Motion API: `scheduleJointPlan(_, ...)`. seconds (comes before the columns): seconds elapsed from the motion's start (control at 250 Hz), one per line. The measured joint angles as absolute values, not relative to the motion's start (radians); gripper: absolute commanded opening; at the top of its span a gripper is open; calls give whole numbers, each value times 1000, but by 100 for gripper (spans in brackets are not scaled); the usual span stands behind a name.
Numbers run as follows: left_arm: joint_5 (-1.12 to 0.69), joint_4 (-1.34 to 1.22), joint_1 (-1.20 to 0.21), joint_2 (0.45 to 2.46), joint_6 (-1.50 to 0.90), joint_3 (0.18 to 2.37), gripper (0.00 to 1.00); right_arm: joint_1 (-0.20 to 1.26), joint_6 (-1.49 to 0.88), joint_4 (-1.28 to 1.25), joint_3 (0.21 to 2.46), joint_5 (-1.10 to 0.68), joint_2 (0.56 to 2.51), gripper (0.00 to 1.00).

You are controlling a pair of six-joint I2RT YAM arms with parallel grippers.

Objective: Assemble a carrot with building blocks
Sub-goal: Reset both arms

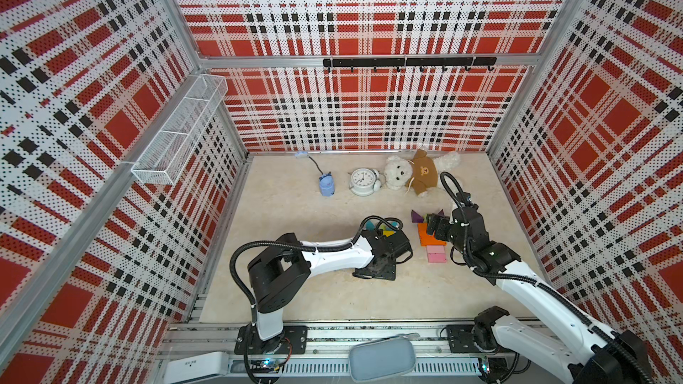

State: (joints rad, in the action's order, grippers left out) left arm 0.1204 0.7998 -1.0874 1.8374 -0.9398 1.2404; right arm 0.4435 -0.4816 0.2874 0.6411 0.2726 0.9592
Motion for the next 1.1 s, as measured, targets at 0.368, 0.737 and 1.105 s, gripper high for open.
scheduleJointPlan(0.368, 121, 794, -1087, 1839, -936, 1240, 81, 443, -482, 287, 641, 273, 959, 89)
scheduleJointPlan(0.737, 254, 814, -1072, 1552, -786, 1262, 100, 443, -460, 267, 619, 260, 905, 100)
scheduleJointPlan(1.105, 878, 787, -1056, 1056, -596, 1166, 100, 443, -445, 75, 601, 273, 900, 100)
